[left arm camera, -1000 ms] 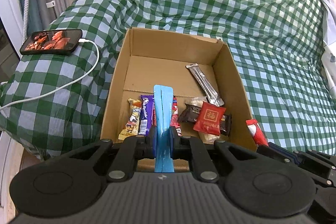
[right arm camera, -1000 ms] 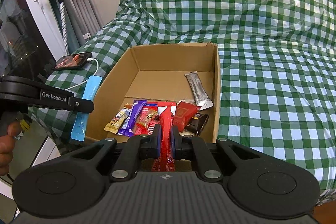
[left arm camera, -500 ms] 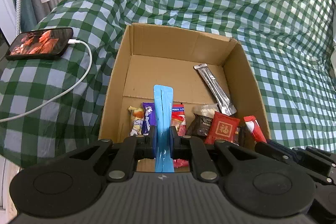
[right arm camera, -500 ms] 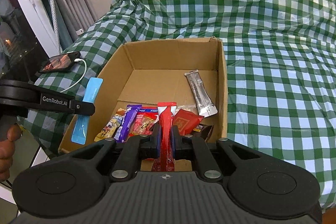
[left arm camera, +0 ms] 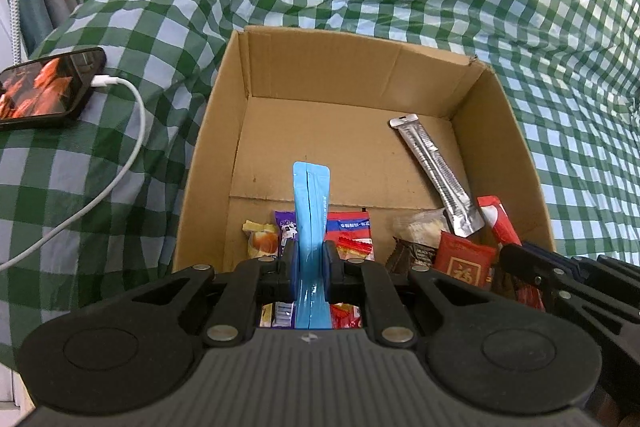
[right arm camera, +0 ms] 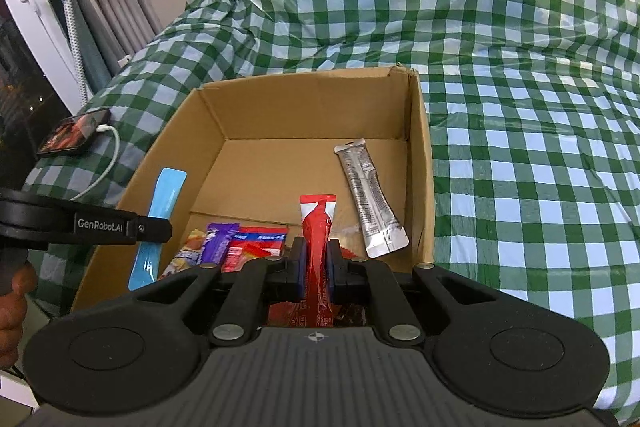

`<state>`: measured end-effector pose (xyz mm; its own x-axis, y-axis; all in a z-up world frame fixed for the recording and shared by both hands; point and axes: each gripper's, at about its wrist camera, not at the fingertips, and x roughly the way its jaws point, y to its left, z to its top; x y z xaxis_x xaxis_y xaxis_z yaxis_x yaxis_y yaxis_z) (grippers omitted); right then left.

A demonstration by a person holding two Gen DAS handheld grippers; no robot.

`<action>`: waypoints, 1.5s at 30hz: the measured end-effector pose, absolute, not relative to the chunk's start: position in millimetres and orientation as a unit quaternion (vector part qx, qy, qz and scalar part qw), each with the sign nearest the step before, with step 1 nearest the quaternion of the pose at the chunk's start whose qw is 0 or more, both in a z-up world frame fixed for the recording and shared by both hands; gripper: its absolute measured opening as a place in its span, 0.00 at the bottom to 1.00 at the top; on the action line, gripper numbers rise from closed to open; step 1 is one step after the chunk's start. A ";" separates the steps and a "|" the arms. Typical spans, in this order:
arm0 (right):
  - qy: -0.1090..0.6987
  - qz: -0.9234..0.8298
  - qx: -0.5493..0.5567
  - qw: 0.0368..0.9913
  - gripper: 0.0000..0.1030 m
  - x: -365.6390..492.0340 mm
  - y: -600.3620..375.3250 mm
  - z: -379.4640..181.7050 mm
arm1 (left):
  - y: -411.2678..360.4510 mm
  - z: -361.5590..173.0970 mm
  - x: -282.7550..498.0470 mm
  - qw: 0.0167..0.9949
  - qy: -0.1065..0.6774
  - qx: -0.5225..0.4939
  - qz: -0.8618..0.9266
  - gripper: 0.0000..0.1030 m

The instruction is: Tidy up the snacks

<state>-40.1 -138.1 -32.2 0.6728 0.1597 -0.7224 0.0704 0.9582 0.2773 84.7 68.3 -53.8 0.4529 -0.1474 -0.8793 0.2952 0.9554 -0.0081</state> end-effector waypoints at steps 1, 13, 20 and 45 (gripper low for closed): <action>0.405 0.024 0.144 0.902 0.10 -37.0 -138.7 -34.8 | 67.9 -56.6 87.7 0.848 0.509 0.074 -0.129 0.12; 0.405 -0.001 0.169 0.899 0.74 -7.5 -152.4 -39.9 | 65.7 -58.7 105.2 0.858 0.495 0.094 -0.099 1.00; 0.388 -0.003 0.145 0.910 0.91 -44.2 -146.3 -20.5 | 83.5 -49.2 68.2 0.862 0.489 0.102 -0.084 1.00; 0.350 -0.024 0.108 0.930 0.99 -177.8 -108.9 23.0 | 103.6 -9.9 -55.1 0.881 0.450 0.096 -0.109 1.00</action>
